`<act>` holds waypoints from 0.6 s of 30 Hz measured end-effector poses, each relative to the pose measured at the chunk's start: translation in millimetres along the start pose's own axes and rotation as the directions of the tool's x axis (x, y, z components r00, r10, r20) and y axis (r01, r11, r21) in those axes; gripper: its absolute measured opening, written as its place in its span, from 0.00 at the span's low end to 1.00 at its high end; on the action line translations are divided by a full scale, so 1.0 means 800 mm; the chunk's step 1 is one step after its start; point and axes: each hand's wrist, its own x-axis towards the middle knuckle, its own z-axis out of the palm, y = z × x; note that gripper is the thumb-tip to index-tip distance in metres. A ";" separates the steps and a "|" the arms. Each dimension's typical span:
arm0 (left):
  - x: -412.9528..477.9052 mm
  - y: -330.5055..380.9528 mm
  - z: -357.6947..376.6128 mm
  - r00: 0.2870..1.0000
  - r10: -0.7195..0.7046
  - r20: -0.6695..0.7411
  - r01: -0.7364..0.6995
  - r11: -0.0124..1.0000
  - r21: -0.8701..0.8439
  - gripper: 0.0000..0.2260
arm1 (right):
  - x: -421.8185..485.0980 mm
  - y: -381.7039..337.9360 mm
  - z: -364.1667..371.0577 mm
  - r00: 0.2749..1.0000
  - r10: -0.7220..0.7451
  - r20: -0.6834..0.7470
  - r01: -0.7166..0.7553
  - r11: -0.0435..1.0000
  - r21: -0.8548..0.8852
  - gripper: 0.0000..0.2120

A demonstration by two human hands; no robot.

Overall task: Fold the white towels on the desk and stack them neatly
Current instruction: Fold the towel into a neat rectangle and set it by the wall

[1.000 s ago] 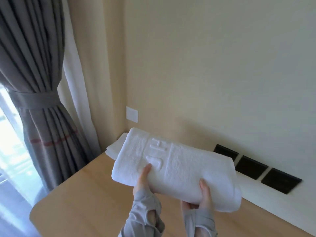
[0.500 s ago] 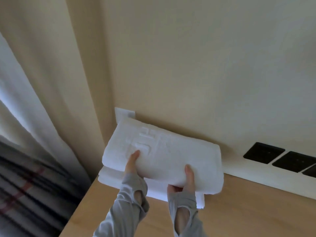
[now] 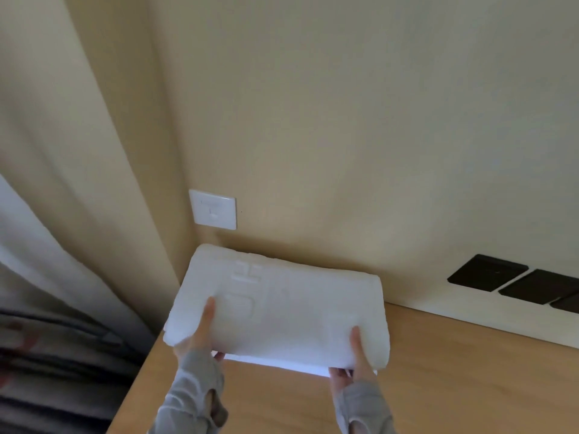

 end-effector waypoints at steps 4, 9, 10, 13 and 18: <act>0.028 0.038 -0.020 0.987 0.159 -0.021 -0.144 0.938 0.315 0.45 | 0.031 -0.060 -0.028 0.999 -0.008 -0.046 -0.013 0.893 -0.450 0.43; 0.049 0.083 -0.016 0.980 0.020 0.200 -0.141 0.777 0.614 0.40 | 0.048 -0.105 0.007 0.970 0.222 0.103 -0.072 0.660 -0.748 0.41; 0.053 0.090 -0.011 0.976 -0.013 0.219 -0.133 0.760 0.636 0.39 | 0.049 -0.108 0.016 0.969 0.228 0.094 -0.065 0.605 -0.794 0.41; 0.055 0.098 -0.003 0.963 0.029 0.268 -0.212 0.696 0.686 0.31 | 0.053 -0.096 0.029 0.992 0.110 0.056 -0.012 0.539 -0.842 0.30; 0.064 0.110 -0.001 0.941 0.223 0.256 -0.338 0.681 0.650 0.29 | 0.043 -0.057 0.025 0.945 -0.255 0.205 0.325 0.649 -0.688 0.05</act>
